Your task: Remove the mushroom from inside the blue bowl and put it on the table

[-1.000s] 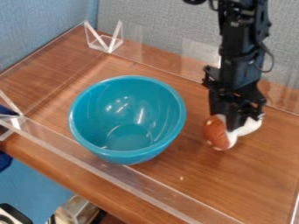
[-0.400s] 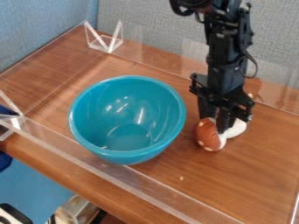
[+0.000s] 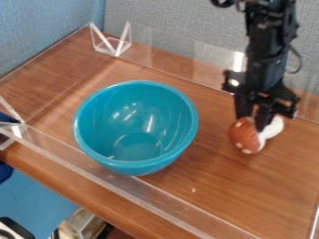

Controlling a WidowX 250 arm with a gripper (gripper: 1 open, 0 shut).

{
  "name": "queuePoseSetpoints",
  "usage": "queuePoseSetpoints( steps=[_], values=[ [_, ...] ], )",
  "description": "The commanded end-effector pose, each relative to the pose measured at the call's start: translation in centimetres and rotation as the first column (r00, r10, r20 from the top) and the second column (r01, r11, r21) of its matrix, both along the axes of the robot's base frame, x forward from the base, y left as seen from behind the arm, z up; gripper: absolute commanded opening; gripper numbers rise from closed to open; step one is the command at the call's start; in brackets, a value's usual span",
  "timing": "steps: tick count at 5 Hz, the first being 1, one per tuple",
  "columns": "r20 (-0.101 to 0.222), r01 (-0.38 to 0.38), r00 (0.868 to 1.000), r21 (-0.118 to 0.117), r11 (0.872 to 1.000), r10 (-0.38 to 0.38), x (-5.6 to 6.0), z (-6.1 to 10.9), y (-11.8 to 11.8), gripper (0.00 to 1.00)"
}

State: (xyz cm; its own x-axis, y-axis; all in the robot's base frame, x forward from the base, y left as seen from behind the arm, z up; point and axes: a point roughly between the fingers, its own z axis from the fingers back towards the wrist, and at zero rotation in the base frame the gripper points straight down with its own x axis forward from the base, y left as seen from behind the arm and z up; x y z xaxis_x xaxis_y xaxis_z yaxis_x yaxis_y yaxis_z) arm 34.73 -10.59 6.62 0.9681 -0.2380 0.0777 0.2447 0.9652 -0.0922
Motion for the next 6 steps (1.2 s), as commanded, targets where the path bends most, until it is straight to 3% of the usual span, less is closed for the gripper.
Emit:
queuePoseSetpoints(
  steps=[1, 2, 4, 6],
  values=[
    [0.064, -0.023, 0.998, -0.014, 1.000, 0.024, 1.0, 2.9, -1.3, 0.00],
    [0.070, 0.009, 0.997, -0.016, 1.000, -0.008, -0.6, 3.8, -2.0, 0.00],
    [0.057, 0.067, 0.996, -0.007, 0.998, -0.067, 0.5, 3.0, -2.1, 0.00],
    [0.036, -0.001, 0.999, 0.003, 1.000, 0.001, 2.3, 2.2, -0.9, 0.00]
  ],
)
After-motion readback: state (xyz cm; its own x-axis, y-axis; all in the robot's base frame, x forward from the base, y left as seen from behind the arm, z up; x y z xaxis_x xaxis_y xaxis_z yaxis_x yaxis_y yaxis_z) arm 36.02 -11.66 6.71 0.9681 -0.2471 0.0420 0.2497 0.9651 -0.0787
